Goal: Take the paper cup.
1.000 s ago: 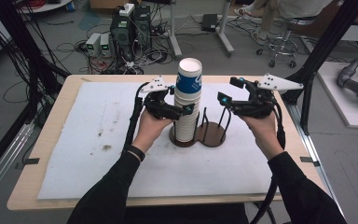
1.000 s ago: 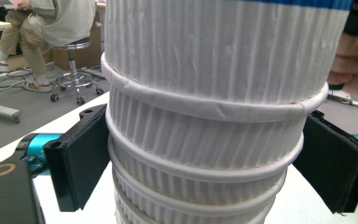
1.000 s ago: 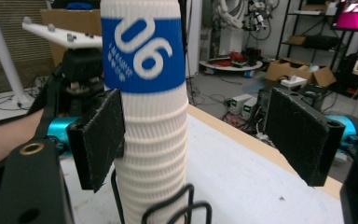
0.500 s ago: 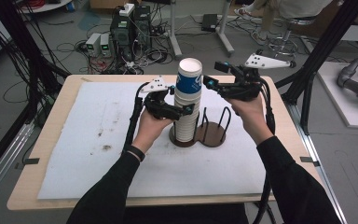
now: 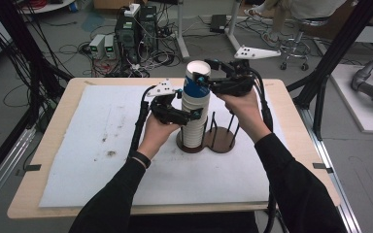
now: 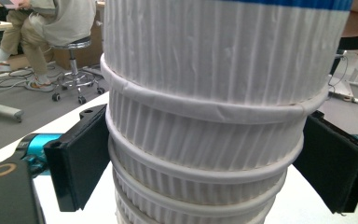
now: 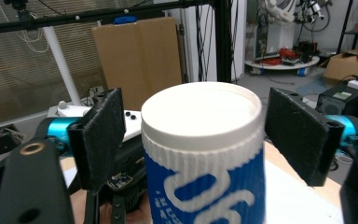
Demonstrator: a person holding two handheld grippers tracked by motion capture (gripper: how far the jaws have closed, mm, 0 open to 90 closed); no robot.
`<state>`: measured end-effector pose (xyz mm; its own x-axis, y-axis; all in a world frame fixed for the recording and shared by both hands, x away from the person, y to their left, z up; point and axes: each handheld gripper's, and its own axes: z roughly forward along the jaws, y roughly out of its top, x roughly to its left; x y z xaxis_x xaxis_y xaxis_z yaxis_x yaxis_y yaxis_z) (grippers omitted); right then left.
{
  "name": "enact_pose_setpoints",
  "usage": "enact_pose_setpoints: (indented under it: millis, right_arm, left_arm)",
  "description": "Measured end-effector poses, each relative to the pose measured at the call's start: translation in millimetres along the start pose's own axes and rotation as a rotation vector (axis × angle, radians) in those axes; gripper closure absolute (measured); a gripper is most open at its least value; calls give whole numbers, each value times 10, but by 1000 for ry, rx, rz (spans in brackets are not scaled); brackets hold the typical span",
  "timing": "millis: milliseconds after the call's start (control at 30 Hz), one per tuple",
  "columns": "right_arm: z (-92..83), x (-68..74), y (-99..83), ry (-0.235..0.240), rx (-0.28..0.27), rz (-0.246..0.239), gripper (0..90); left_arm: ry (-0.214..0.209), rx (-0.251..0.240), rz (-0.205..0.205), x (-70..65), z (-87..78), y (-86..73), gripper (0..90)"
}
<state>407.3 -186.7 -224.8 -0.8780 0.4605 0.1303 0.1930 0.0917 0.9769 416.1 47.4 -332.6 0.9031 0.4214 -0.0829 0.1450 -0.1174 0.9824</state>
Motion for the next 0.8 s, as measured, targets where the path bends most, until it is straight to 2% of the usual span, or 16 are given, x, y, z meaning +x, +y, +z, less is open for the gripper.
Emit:
enact_pose_setpoints:
  millis: [67, 133, 500, 533, 633, 767, 800]
  right_arm:
    - [43, -6, 12, -7, 13, 14, 280]
    - [50, -14, 17, -13, 15, 18, 294]
    - [69, -10, 25, -27, 38, 18, 269]
    - [65, -7, 28, -29, 36, 12, 297]
    - [55, 2, 39, -35, 23, 8, 303]
    - [55, -8, 67, -37, 38, 11, 308]
    - [43, -3, 86, -36, 23, 9, 309]
  left_arm:
    - [0, 0, 1, -2, -1, 1, 107]
    - [4, 2, 5, -1, -6, 4, 108]
    - [9, 7, 6, -6, -6, 15, 109]
    - [9, 7, 8, -3, -5, 16, 109]
    - [10, 6, 7, -1, 0, 18, 109]
    - [9, 7, 5, 2, 2, 19, 109]
    - [8, 9, 8, -2, 1, 20, 109]
